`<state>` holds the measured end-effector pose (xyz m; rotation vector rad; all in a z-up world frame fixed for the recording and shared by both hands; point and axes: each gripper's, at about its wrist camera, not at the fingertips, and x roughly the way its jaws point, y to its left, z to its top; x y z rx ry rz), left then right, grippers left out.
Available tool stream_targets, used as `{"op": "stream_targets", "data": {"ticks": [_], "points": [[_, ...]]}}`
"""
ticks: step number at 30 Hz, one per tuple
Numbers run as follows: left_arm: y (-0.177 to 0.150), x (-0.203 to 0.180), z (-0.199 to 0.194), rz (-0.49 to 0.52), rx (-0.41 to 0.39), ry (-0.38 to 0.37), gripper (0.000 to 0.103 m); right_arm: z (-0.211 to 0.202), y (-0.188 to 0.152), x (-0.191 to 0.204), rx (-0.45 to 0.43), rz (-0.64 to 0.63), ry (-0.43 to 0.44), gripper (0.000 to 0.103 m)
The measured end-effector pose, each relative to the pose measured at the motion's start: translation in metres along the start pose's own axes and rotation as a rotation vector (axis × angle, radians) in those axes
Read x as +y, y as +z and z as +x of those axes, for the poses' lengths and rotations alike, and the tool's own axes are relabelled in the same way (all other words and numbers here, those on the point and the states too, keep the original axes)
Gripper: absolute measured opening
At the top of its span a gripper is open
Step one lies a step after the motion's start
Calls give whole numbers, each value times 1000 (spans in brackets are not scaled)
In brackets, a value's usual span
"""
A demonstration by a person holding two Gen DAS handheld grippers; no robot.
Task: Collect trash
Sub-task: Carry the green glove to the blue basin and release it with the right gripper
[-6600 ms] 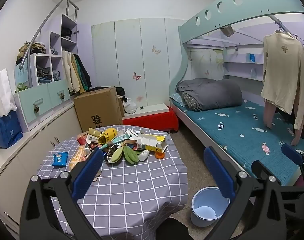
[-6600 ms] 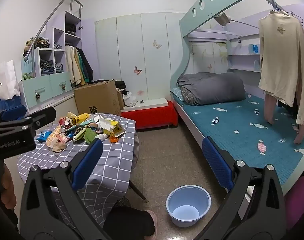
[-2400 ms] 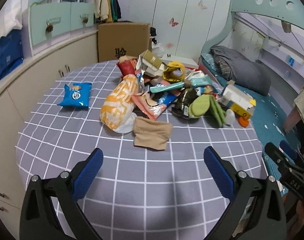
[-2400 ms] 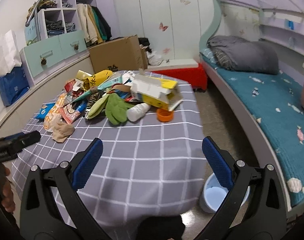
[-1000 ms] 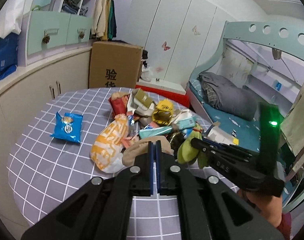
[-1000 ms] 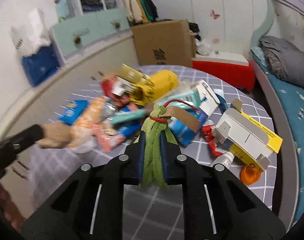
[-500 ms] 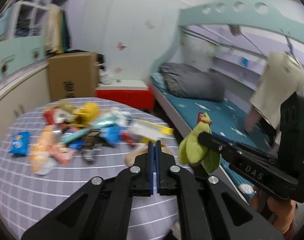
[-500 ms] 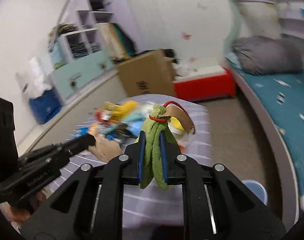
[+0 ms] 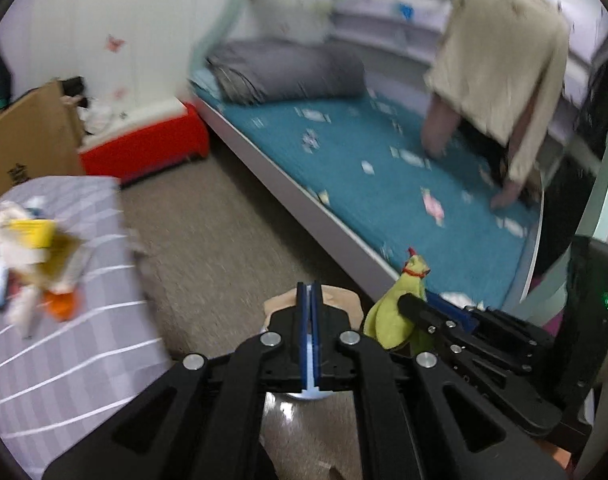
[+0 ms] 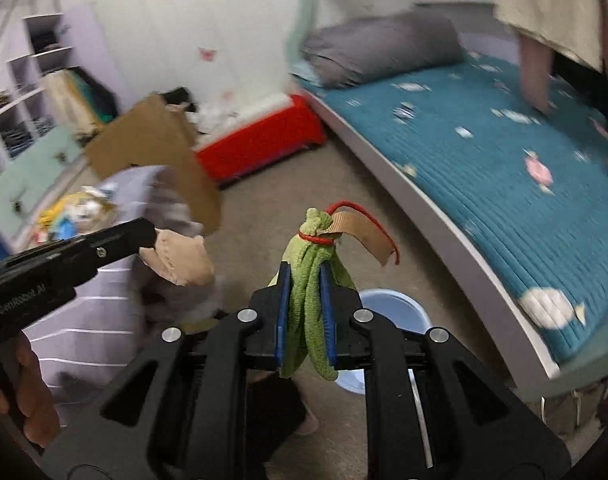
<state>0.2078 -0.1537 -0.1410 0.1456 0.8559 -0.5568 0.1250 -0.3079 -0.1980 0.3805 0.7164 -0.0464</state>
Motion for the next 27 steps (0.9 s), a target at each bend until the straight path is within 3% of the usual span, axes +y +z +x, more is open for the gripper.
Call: {"op": "stream_targets", "data": {"ticks": [4, 5, 6, 8, 17, 21, 22, 25, 27], "points": [[4, -16, 60, 38, 87, 11, 4, 21, -9, -32, 33, 26, -69, 15], [3, -19, 72, 48, 111, 14, 12, 25, -10, -36, 42, 29, -76, 15], [2, -19, 82, 55, 141, 11, 21, 30, -12, -41, 51, 33, -85, 15], [-1, -21, 97, 57, 169, 25, 68, 38, -17, -47, 68, 41, -96, 15], [-15, 6, 114, 6, 213, 130, 71, 74, -26, -60, 151, 71, -71, 16], [-14, 13, 103, 8, 174, 199, 74, 81, -24, -53, 145, 71, -38, 18], [-13, 14, 100, 10, 163, 208, 76, 85, -23, -52, 139, 70, -27, 22], [-10, 17, 90, 4, 141, 215, 77, 92, -22, -53, 142, 104, 0, 70], [-9, 19, 85, -3, 138, 215, 77, 92, -21, -51, 146, 104, 0, 70]]}}
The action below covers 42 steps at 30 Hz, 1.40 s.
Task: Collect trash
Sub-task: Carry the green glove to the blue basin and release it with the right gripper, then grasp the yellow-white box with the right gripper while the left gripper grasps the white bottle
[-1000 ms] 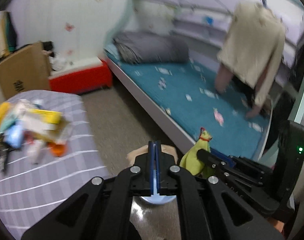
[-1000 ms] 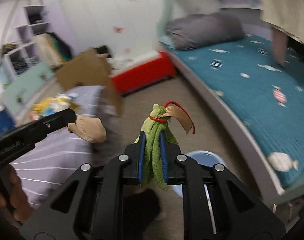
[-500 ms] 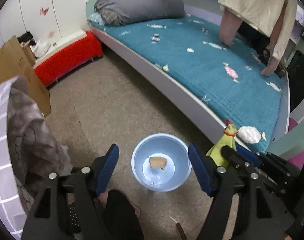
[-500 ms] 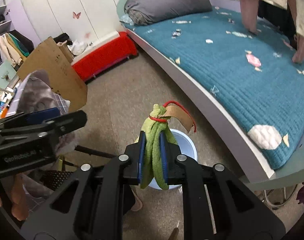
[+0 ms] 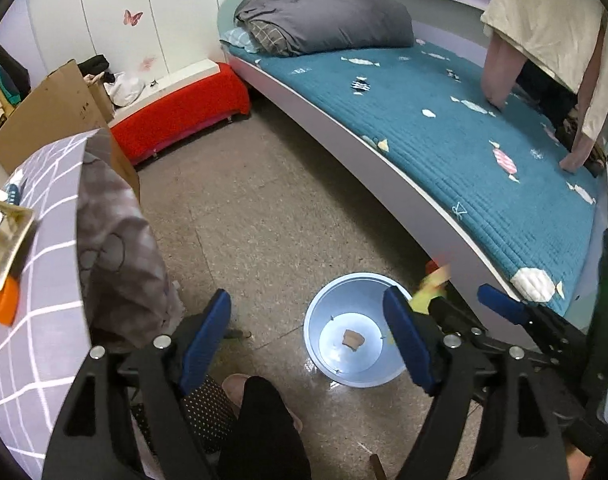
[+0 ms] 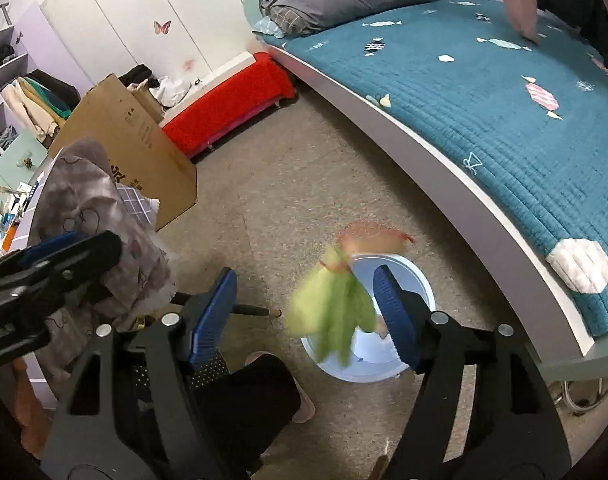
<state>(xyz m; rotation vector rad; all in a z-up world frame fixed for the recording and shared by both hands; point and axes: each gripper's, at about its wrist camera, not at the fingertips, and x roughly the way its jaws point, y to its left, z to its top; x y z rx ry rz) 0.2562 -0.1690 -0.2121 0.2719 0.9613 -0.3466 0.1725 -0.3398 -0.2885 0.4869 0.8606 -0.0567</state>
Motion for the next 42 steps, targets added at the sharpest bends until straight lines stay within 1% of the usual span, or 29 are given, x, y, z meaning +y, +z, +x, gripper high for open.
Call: {"op": "stream_targets", "data": {"ticks": [2, 5, 10, 14, 15, 18, 20, 24, 25, 28, 29, 31, 34, 39, 41, 42], "points": [[-1, 4, -7, -9, -10, 0, 77, -5, -2, 3, -5, -6, -12, 70], [-3, 6, -19, -22, -30, -7, 77, -17, -4, 8, -15, -2, -9, 70], [-10, 11, -54, -25, -100, -41, 77, -53, 0, 25, -82, -18, 3, 70], [-19, 25, -91, -56, -171, -63, 77, -87, 4, 54, -147, -63, 45, 71], [-22, 32, -103, -70, -196, -61, 77, -96, 4, 64, -164, -78, 67, 71], [-28, 52, -129, -94, -248, -46, 77, -111, 2, 89, -187, -121, 121, 71], [-34, 72, -146, -124, -281, -19, 78, -117, 1, 109, -194, -147, 169, 71], [-46, 114, -165, -192, -307, 35, 80, -113, 1, 153, -168, -195, 260, 71], [-48, 130, -168, -220, -309, 48, 80, -109, 1, 166, -159, -207, 291, 71], [-57, 170, -173, -293, -300, 79, 80, -97, 3, 196, -130, -236, 334, 71], [-59, 184, -174, -317, -296, 88, 80, -92, 4, 208, -122, -244, 365, 71], [-62, 211, -175, -374, -289, 109, 80, -83, 8, 225, -105, -253, 383, 71], [-66, 242, -178, -447, -295, 126, 80, -69, 15, 246, -84, -249, 425, 71], [-66, 269, -179, -486, -307, 144, 80, -46, 30, 269, -42, -222, 504, 70], [-64, 273, -177, -484, -306, 143, 80, -35, 36, 277, -13, -218, 520, 65], [-64, 274, -176, -483, -304, 142, 80, -30, 38, 278, -1, -213, 529, 65]]}}
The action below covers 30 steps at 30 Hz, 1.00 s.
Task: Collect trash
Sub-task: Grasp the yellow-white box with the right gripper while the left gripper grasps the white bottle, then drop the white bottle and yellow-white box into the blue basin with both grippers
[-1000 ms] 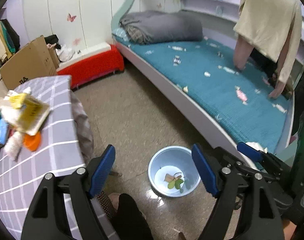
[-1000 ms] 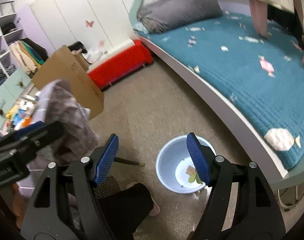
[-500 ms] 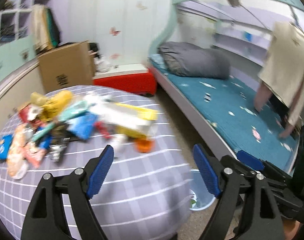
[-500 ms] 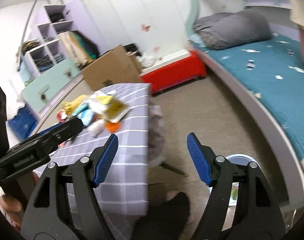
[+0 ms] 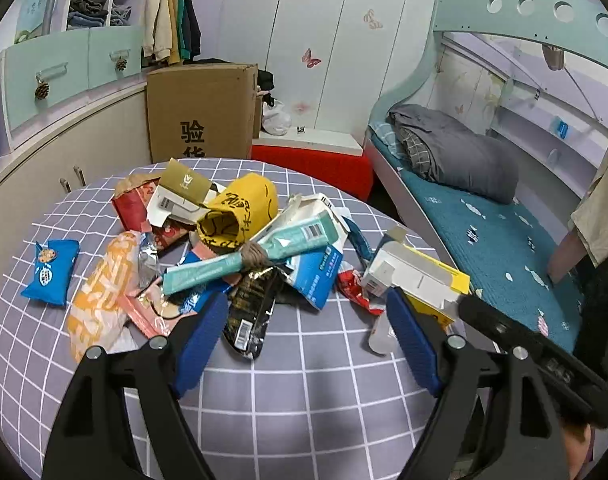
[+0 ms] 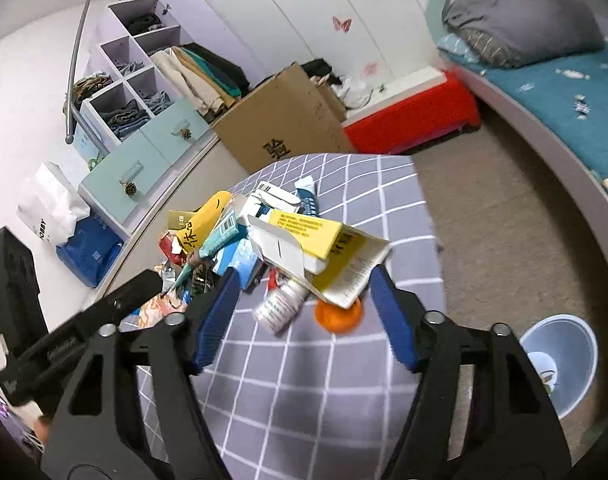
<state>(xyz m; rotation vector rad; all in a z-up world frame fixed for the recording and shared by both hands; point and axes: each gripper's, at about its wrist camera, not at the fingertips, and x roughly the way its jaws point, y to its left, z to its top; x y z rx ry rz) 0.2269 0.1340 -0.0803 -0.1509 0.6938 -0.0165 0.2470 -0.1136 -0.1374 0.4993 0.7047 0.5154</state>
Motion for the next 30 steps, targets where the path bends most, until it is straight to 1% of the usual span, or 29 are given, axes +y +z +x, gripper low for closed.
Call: {"op": "stream_targets", "data": {"ticks": [3, 4, 6, 7, 8, 9, 10, 11, 14, 16, 17, 18, 19, 20, 21, 22, 23, 25, 26, 28, 30], "points": [[1, -2, 9, 16, 16, -10, 80, 17, 8, -8, 29, 43, 34, 61], [0, -5, 12, 24, 27, -11, 80, 22, 10, -11, 37, 61, 48, 58], [-1, -10, 17, 35, 41, -24, 80, 33, 13, -16, 58, 94, 85, 39], [-2, -13, 21, 43, 55, -31, 80, 36, 14, -15, 66, 94, 95, 27], [-3, -16, 23, 50, 63, -38, 80, 37, 14, -17, 57, 98, 125, 21], [-4, -19, 25, 56, 69, -46, 80, 36, 15, -15, 45, 86, 141, 16], [-6, -23, 29, 66, 79, -59, 80, 35, 15, -14, 38, 73, 147, 9], [-7, -26, 31, 73, 89, -69, 80, 30, 15, -11, 12, 56, 151, 7], [-11, -37, 41, 96, 118, -95, 80, 20, 15, -9, -28, 34, 179, 6], [-16, -48, 49, 114, 139, -105, 78, 8, 14, -9, -69, 17, 155, 6], [-17, -51, 53, 120, 147, -109, 72, 3, 14, -10, -87, 10, 141, 6], [-19, -56, 58, 133, 164, -115, 68, -4, 14, -10, -108, -3, 121, 6], [-20, -59, 63, 139, 178, -115, 57, -10, 13, -10, -125, -18, 101, 6], [-21, -60, 68, 139, 191, -116, 50, -19, 11, -9, -144, -37, 71, 6], [-21, -61, 72, 134, 205, -120, 47, -25, 9, -9, -158, -51, 52, 6], [-22, -61, 76, 124, 217, -124, 41, -29, 8, -9, -162, -62, 42, 6], [-22, -61, 78, 119, 220, -121, 30, -32, 6, -10, -157, -70, 31, 6], [-23, -62, 79, 118, 219, -115, 29, -36, 1, -13, -155, -85, 4, 6], [-24, -62, 77, 116, 211, -99, 29, -35, -1, -13, -150, -86, -3, 6], [-25, -59, 71, 104, 202, -85, 29, -37, -4, -18, -142, -68, 8, 6], [-27, -56, 63, 86, 197, -93, 28, -39, -6, -20, -140, -60, 10, 6]]}}
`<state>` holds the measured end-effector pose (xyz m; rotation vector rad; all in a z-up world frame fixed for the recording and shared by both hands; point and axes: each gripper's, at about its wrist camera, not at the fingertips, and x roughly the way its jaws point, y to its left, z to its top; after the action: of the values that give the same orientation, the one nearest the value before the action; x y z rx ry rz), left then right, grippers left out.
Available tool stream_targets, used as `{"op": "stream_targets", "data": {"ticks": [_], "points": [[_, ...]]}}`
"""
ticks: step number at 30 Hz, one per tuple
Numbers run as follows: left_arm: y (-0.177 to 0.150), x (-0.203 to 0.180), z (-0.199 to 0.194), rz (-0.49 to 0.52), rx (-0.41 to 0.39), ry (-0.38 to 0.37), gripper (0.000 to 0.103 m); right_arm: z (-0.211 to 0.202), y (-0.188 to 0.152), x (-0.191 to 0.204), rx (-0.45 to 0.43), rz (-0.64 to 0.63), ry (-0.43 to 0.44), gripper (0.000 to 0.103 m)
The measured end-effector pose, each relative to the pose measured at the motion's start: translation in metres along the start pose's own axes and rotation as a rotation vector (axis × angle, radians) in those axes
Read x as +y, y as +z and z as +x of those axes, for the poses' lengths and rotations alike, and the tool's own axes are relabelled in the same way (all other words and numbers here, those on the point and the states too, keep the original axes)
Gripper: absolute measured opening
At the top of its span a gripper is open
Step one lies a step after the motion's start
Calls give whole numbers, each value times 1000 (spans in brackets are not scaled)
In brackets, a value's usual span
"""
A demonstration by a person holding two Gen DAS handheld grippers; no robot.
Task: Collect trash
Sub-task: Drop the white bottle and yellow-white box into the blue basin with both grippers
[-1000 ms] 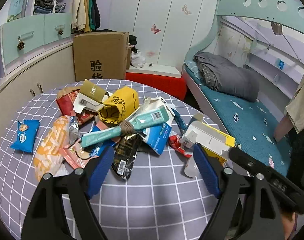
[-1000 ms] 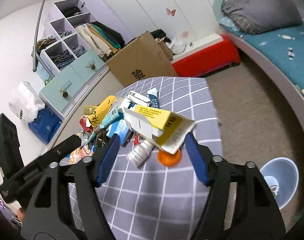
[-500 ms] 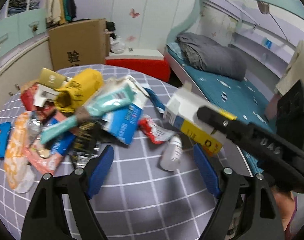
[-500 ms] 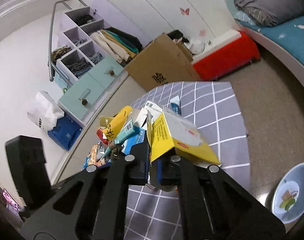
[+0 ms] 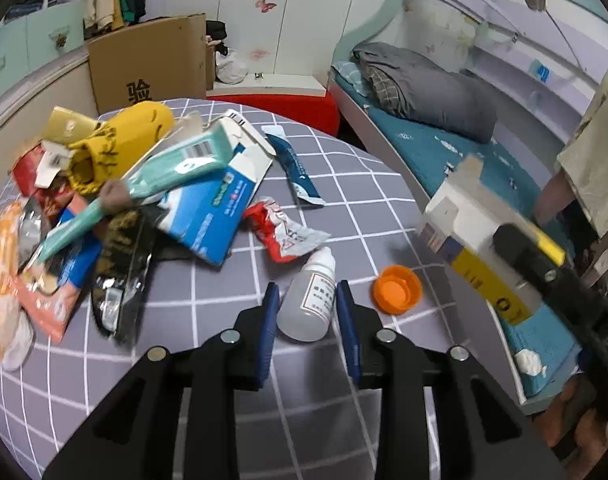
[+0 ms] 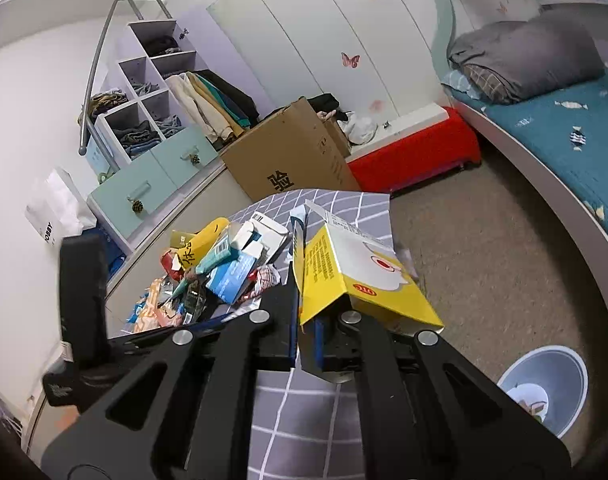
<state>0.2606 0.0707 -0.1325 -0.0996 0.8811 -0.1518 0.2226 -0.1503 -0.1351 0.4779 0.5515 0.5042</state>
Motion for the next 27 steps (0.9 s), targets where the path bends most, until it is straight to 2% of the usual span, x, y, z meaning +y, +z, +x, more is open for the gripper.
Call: {"op": "stream_targets", "data": {"ticks": [7, 12, 14, 18, 23, 27], "points": [[-8, -12, -51, 7, -114, 10, 28, -27, -3, -1, -38, 9, 22, 6], [-10, -51, -70, 78, -129, -88, 28, -63, -6, -15, -74, 8, -21, 6], [-17, -78, -66, 123, -107, -135, 27, -81, -12, -30, -94, 25, -65, 6], [-33, -128, -42, 206, -39, -185, 25, -115, -30, -71, -116, 79, -174, 6], [-56, -188, 20, 293, 97, -232, 24, -138, -60, -124, -90, 141, -324, 6], [-68, -219, 72, 326, 205, -251, 24, -146, -80, -161, -73, 196, -424, 6]]}}
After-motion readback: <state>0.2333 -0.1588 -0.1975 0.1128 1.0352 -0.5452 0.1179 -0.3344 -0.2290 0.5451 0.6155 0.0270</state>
